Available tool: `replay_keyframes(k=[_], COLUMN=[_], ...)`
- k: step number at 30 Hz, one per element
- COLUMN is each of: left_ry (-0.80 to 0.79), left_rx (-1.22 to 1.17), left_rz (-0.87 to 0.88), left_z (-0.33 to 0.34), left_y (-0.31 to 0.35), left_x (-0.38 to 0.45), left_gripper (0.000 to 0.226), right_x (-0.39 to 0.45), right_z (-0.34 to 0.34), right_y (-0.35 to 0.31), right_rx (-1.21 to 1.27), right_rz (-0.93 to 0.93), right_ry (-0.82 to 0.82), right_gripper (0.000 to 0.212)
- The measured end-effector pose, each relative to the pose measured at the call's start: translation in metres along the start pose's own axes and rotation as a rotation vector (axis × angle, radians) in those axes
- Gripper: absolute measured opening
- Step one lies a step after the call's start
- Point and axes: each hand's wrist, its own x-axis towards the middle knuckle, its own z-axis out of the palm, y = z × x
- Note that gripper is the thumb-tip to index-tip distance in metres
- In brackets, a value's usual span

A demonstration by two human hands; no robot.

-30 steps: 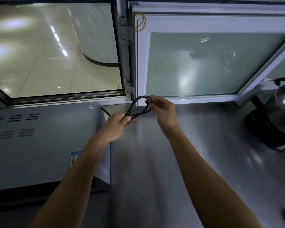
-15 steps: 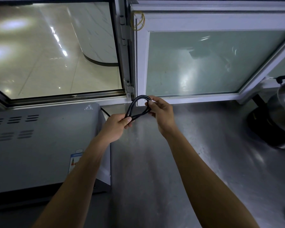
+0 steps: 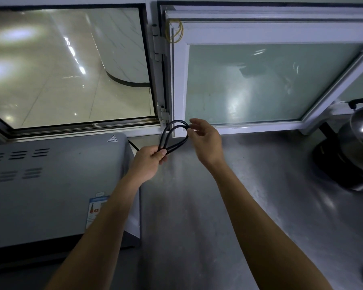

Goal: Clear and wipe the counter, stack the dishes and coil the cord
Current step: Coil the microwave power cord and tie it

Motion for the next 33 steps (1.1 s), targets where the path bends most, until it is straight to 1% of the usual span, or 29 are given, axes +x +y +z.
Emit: replay_keyframes(k=[3,5,8,10,17,22,24,27,29,31,33], left_ry=[0.035,0.057,0.09,0.112,0.194,0.181,0.179,0.168,0.154,0.145,0.147], left_rx=[-0.038,-0.075,-0.198,-0.257,-0.275,-0.339,-0.357,-0.368,-0.346,-0.346,-0.352], left_rz=[-0.019,-0.019,-0.005,-0.003,-0.016,0.045,0.053,0.062,0.073,0.086,0.095], left_z=[0.0,-0.001,-0.005,-0.009,-0.029,-0.042,-0.045,-0.047,-0.047,-0.046,-0.048], left_y=[0.008,0.017,0.027,0.031,0.052,0.063,0.065,0.065,0.064,0.063,0.065], left_x=[0.001,0.002,0.005,0.008,0.018,0.022,0.021,0.023,0.029,0.035,0.04], left_gripper=[0.033,0.032,0.031,0.031,0.028,0.025,0.025,0.025,0.028,0.029,0.03], right_x=[0.002,0.005,0.015,0.025,0.059,0.087,0.098,0.116,0.128,0.139,0.147], right_z=[-0.001,-0.002,-0.003,-0.004,0.003,0.009,0.01,0.016,0.02,0.024,0.027], right_y=[-0.015,-0.026,-0.046,-0.061,-0.113,-0.142,-0.151,-0.16,-0.164,-0.165,-0.164], right_rx=[-0.16,-0.21,-0.289,-0.314,-0.301,-0.318,-0.312,-0.361,-0.386,-0.418,-0.446], right_rz=[-0.112,-0.18,-0.294,-0.334,-0.403,-0.431,-0.446,-0.501,-0.501,-0.478,-0.454], right_ry=[-0.013,-0.022,-0.018,-0.005,0.065,0.117,0.14,0.168,0.186,0.204,0.226], right_gripper=[0.034,0.035,0.033,0.033,0.035,0.038,0.034,0.02,0.014,0.012,0.014])
